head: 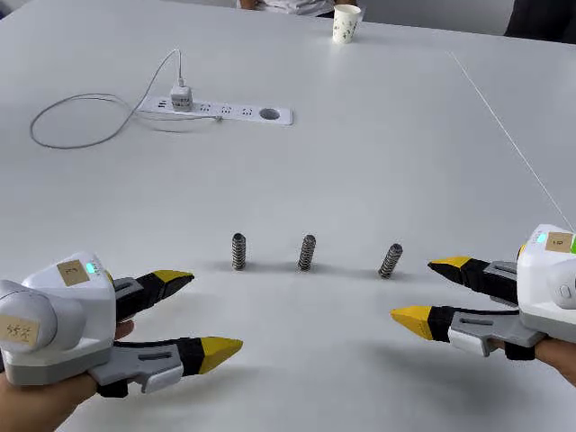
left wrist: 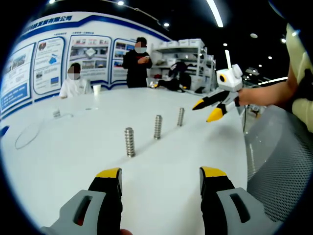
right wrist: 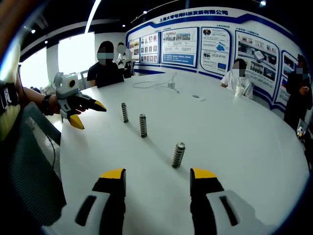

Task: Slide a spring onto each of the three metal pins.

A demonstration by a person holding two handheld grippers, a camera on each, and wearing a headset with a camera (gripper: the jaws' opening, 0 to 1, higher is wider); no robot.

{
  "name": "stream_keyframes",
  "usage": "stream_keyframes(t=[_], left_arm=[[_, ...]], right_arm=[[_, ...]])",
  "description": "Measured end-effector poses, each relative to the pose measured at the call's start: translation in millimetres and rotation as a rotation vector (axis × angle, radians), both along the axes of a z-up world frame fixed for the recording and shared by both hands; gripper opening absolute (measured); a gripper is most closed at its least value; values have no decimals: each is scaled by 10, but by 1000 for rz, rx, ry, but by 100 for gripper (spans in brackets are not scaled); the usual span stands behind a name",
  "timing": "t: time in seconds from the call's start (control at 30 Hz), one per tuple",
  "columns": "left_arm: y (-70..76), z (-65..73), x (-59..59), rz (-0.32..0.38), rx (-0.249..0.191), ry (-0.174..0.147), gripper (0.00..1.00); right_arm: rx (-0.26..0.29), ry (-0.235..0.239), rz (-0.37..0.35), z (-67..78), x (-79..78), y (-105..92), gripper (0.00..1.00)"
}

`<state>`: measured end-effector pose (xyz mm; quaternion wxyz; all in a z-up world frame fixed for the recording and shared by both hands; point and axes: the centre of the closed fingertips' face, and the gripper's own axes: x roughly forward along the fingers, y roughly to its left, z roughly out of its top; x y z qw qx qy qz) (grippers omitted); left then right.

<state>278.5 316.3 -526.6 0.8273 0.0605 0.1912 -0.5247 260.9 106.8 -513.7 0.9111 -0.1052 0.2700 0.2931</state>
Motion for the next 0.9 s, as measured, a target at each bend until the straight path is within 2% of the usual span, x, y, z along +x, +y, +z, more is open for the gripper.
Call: stream_keyframes(t=[0.9], left_arm=[[4, -22, 8, 2, -3, 0, 66]], right_arm=[[0, -9, -8, 43, -8, 31, 55]])
